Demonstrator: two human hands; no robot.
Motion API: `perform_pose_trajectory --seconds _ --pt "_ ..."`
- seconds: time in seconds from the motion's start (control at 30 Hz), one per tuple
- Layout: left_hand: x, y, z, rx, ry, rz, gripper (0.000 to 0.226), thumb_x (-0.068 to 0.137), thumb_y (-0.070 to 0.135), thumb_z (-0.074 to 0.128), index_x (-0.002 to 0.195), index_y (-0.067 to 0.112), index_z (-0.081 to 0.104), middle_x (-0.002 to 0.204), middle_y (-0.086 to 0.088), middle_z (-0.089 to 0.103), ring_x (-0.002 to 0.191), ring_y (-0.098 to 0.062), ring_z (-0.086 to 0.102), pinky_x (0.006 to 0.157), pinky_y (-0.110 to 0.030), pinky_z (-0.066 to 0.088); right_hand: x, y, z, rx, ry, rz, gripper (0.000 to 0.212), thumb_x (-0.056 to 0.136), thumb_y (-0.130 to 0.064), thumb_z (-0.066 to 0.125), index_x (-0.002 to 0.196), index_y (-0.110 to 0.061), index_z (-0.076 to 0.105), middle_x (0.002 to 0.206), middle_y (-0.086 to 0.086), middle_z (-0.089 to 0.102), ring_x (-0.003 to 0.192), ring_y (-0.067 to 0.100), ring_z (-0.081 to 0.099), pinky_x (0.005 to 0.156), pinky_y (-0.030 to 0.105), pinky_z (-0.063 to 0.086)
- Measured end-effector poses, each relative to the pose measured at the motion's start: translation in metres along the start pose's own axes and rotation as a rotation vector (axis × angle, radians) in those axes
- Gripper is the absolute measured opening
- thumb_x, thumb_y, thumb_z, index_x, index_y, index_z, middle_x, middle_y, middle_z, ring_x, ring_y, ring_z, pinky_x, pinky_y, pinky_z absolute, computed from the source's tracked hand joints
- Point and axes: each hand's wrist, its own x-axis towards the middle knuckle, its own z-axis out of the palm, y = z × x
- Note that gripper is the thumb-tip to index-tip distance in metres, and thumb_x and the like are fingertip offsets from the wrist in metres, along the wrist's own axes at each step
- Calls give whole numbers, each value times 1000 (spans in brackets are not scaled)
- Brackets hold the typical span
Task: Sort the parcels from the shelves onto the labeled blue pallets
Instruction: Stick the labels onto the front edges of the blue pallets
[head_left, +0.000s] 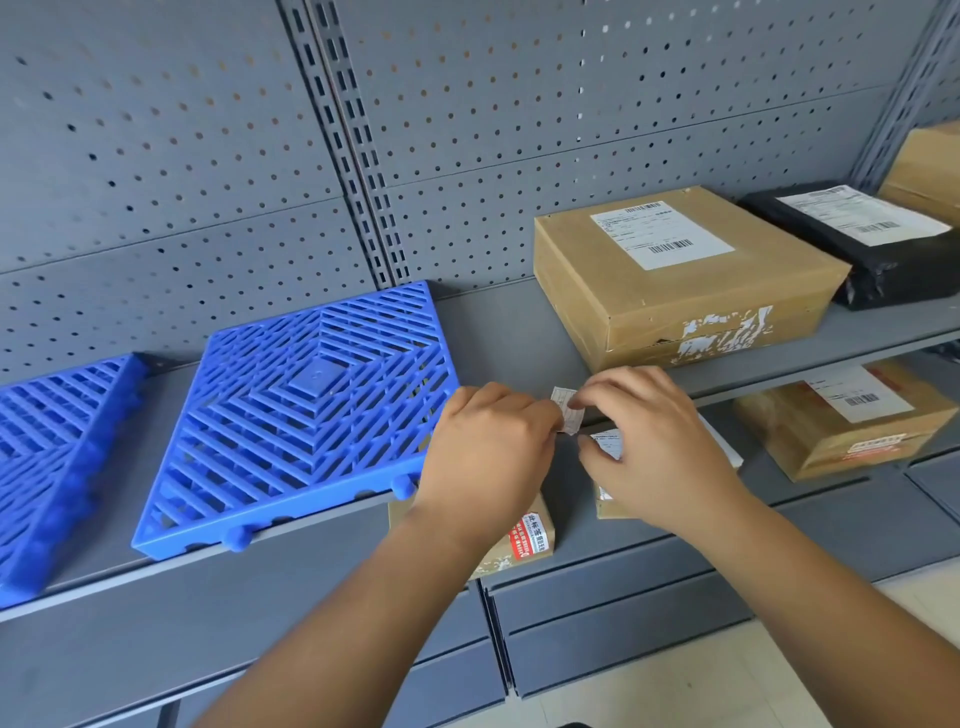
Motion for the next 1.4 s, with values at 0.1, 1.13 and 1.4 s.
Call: perform_pose_trajectory --seconds 0.1,1.13,1.4 --pt "-4 -8 -14 -74 53 -31 11 85 18 64 81 22 73 70 6 69 74 -26 65 72 -39 51 4 -6 2 7 12 -5 23 82 -19 75 104 -18 72 110 -6 65 108 22 55 88 45 50" --pt "-114 -155 -108 -45 164 -205 11 84 19 72 89 26 78 81 12 74 77 -21 68 72 -36 52 55 -160 75 90 119 -343 11 90 -16 64 88 -16 75 79 -5 70 78 26 60 72 42 49" --pt "-131 -162 -100 -30 71 -207 13 86 24 67 90 29 78 86 14 74 82 -20 65 72 -33 47 40 -160 86 6 124 -361 15 88 -16 66 92 -17 80 94 -4 70 86 26 59 77 42 50"
